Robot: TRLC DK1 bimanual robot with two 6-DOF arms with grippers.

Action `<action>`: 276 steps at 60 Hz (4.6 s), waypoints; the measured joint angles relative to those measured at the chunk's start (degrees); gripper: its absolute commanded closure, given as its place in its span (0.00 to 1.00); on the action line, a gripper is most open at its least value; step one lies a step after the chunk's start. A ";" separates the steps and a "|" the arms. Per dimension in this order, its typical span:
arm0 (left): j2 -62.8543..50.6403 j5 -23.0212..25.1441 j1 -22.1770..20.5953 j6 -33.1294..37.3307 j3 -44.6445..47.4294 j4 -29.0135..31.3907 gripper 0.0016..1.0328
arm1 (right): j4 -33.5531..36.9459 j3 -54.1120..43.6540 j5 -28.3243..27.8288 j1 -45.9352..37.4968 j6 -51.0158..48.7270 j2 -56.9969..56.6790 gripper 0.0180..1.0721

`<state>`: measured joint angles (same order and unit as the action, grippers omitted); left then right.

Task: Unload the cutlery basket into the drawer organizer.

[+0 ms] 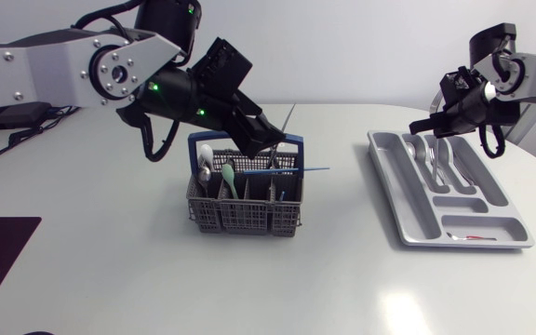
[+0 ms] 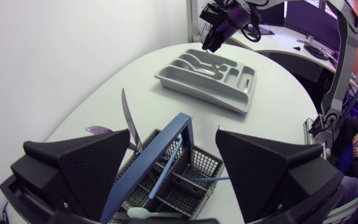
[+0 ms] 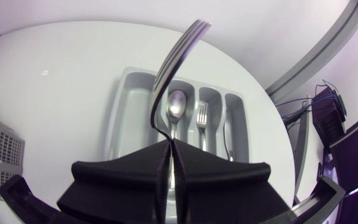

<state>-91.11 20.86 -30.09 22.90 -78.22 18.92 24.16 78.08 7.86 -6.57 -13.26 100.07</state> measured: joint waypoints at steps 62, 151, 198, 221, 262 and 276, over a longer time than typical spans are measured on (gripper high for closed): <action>0.00 -7.78 -2.95 0.00 1.46 -0.37 0.07 | 14.27 31.41 11.89 -6.58 1.44 30.40 0.94; 3.87 -16.15 -9.31 13.68 17.94 -10.25 0.12 | -9.88 -30.29 -19.71 -5.05 -11.56 -24.76 0.37; -2.49 -16.26 -16.24 15.74 16.94 -16.55 0.20 | -13.31 -38.12 -19.85 -0.90 -11.67 -28.92 0.37; -4.66 -16.26 -16.22 15.74 16.00 -19.26 0.46 | -13.60 -38.95 -19.61 0.92 -11.65 -28.96 0.37; -6.01 -15.56 -16.22 15.76 15.91 -20.11 0.77 | -13.92 -38.95 -17.46 3.21 -11.17 -28.98 0.37; -6.23 -15.56 -16.22 15.76 15.89 -20.76 0.97 | -13.94 -39.15 -17.00 4.42 -10.97 -29.55 0.35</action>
<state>-97.34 5.30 -46.30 38.65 -62.33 -1.85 10.22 38.94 -9.15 -2.15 -24.23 70.52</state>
